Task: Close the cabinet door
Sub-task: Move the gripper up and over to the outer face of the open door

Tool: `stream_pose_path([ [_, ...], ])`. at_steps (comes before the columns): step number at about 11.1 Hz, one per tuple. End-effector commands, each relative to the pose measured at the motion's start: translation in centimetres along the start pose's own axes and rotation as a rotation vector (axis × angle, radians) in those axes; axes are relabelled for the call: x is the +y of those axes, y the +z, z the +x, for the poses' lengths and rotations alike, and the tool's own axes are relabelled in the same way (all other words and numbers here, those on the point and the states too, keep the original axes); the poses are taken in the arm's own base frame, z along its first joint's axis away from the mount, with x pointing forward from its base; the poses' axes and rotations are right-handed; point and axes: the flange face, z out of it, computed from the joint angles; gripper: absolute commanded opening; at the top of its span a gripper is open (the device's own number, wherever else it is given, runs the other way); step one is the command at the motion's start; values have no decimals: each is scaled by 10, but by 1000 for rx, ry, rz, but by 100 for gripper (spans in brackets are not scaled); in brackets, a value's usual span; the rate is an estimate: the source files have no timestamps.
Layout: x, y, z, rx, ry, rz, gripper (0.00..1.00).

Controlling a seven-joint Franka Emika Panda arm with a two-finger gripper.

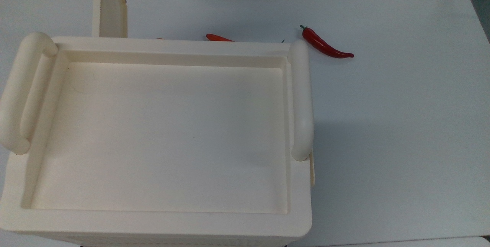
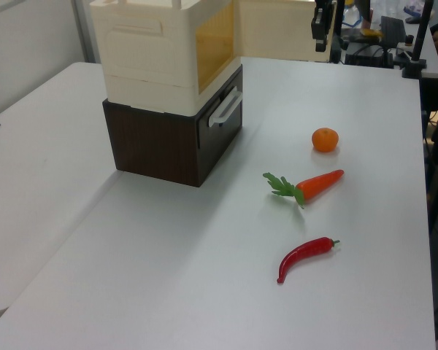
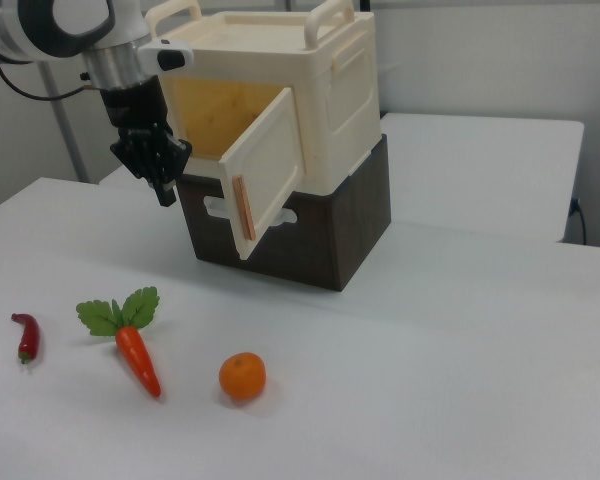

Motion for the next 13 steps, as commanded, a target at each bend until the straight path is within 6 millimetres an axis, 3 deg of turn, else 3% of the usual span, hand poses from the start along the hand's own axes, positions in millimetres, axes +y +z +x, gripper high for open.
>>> stream_pose_path([
  [1,-1,-1,-2,8,-7,13,2],
  [3,4,-11,-4,30,5,12,2],
  [7,17,-63,-3,149,38,10,2],
  [10,48,-96,1,337,110,40,1],
  [13,94,-105,11,492,196,50,1],
])
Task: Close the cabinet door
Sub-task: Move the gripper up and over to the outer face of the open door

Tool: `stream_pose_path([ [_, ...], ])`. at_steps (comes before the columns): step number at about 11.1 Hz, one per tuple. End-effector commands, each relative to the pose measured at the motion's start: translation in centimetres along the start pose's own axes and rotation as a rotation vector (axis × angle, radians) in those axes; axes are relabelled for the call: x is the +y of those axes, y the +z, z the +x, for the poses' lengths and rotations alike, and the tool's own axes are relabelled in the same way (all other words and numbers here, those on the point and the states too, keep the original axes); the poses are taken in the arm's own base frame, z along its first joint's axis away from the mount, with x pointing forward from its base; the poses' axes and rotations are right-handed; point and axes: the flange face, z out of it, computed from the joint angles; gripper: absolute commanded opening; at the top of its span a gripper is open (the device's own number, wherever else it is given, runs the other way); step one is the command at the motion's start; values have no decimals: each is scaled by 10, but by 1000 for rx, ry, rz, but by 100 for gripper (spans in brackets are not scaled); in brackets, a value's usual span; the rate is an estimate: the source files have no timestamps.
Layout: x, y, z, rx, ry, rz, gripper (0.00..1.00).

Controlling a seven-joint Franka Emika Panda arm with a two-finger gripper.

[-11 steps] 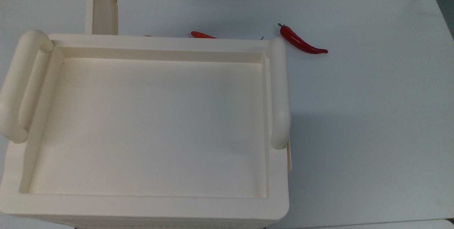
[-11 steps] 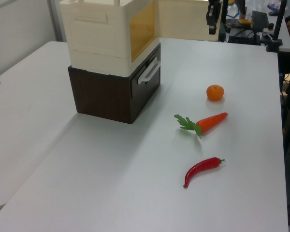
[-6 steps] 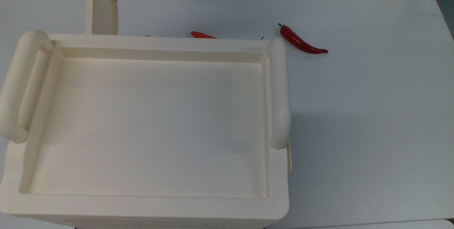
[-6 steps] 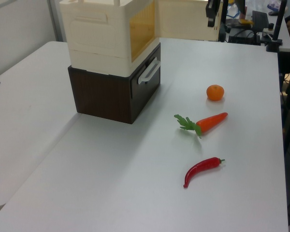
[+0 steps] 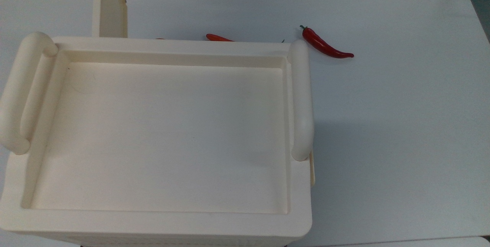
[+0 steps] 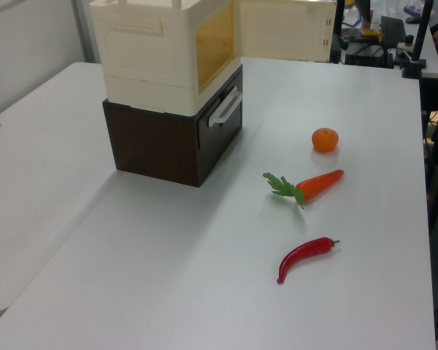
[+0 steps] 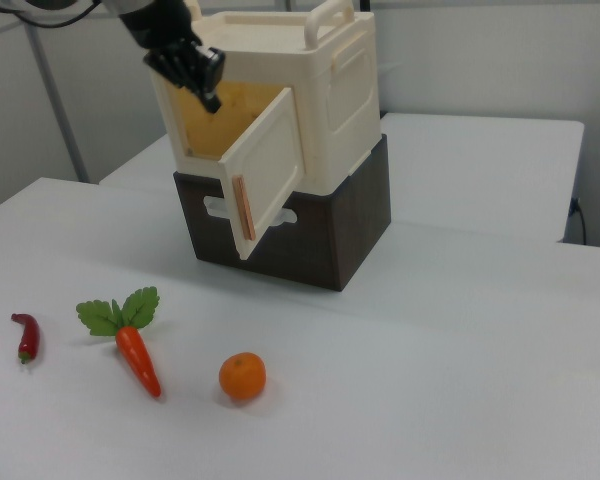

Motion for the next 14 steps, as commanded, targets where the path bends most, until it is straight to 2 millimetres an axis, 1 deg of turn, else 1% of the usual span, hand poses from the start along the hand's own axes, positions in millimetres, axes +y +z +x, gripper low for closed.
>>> stream_pose_path([
  [1,42,-3,10,114,97,11,1],
  [2,53,0,12,132,127,14,0],
  [4,72,13,15,144,277,15,0],
  [5,75,27,14,126,298,12,0],
  [6,77,32,13,116,300,9,0],
  [7,86,43,11,96,312,3,0],
  [8,87,46,10,89,308,3,0],
  [10,81,57,7,62,306,13,0],
  [12,67,58,8,57,306,50,0],
  [13,56,57,9,53,302,77,0],
  [14,42,58,10,45,286,95,0],
])
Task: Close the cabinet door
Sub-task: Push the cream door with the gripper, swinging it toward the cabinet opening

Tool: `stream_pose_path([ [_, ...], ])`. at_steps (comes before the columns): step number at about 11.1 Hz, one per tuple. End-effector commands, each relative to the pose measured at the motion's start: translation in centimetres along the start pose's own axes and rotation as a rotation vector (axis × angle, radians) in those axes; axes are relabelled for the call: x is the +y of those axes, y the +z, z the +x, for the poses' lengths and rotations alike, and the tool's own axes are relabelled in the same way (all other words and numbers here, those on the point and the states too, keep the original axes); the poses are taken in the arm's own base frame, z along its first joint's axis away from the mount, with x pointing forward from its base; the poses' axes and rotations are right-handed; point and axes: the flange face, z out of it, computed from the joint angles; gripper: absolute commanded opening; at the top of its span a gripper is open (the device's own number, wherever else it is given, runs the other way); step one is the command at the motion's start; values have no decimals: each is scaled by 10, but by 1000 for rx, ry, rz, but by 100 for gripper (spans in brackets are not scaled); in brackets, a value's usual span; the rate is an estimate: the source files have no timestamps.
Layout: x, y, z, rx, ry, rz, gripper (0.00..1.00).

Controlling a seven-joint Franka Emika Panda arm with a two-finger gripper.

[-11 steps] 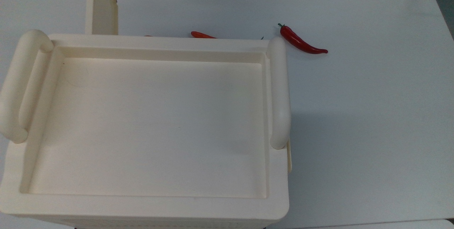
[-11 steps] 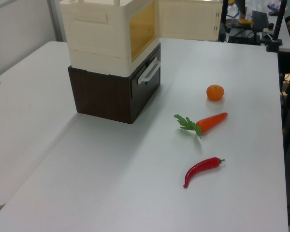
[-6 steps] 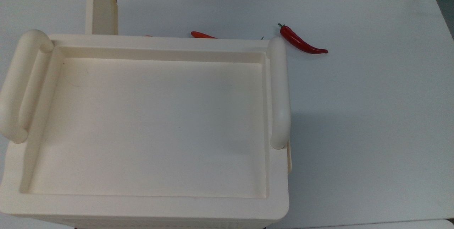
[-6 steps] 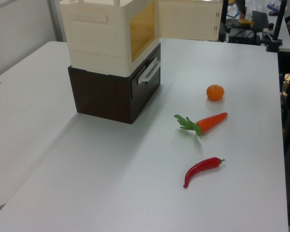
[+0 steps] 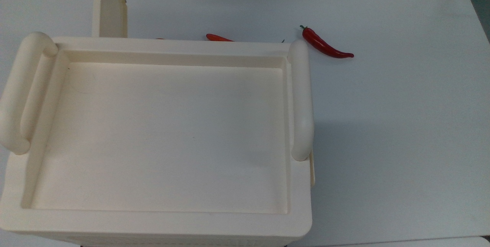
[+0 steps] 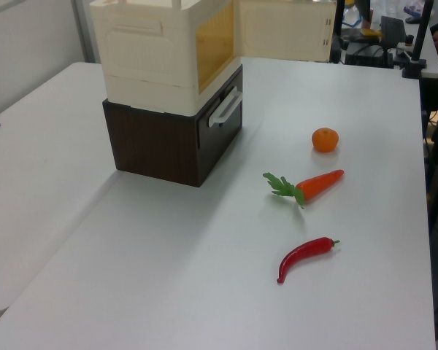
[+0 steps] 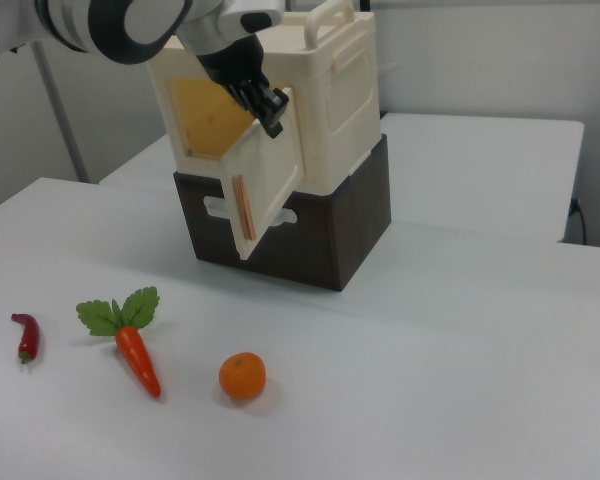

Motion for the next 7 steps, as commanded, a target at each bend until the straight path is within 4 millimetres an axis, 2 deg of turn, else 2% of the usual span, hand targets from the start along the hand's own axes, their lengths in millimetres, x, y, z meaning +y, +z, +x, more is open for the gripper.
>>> stream_pose_path([
  [1,-36,-1,-13,-15,4,56,0],
  [5,-89,4,-27,-36,-16,92,0],
  [7,-110,17,-31,-45,-16,105,0],
])
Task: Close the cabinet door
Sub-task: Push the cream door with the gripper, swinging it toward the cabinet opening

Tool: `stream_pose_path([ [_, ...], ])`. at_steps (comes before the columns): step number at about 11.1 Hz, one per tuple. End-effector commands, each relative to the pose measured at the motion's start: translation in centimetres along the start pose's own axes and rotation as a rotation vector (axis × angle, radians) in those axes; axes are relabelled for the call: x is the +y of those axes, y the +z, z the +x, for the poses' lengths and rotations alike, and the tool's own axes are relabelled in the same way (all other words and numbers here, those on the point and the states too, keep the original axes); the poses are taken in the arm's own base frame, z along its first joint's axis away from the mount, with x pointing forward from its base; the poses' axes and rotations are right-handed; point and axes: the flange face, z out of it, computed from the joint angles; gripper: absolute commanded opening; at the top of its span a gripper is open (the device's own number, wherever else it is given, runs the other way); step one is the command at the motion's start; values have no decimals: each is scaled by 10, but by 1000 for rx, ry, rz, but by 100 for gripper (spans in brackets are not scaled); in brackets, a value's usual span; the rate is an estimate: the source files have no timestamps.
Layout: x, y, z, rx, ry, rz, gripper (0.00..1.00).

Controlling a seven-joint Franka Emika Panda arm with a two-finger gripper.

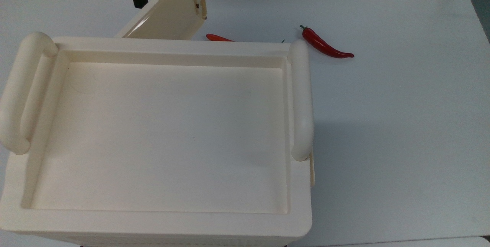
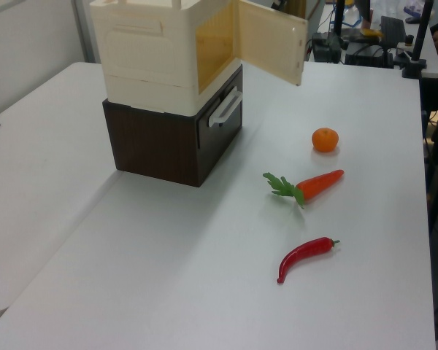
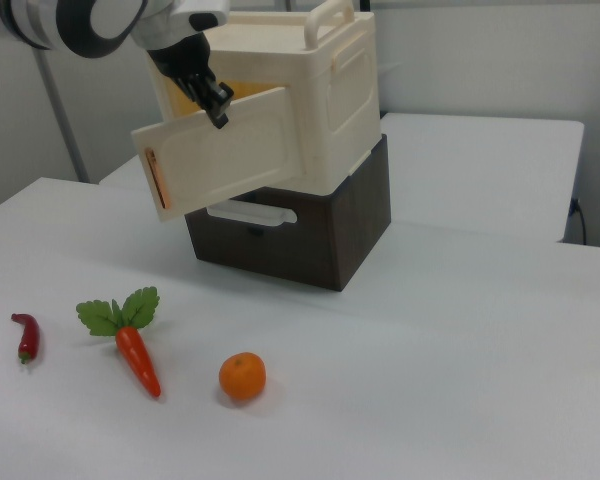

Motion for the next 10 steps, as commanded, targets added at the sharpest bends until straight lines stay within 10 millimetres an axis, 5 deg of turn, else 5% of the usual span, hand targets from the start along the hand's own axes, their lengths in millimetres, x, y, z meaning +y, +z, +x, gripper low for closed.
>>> stream_pose_path([
  [1,-33,23,-7,-12,6,38,0],
  [10,-59,44,13,197,38,109,0],
])
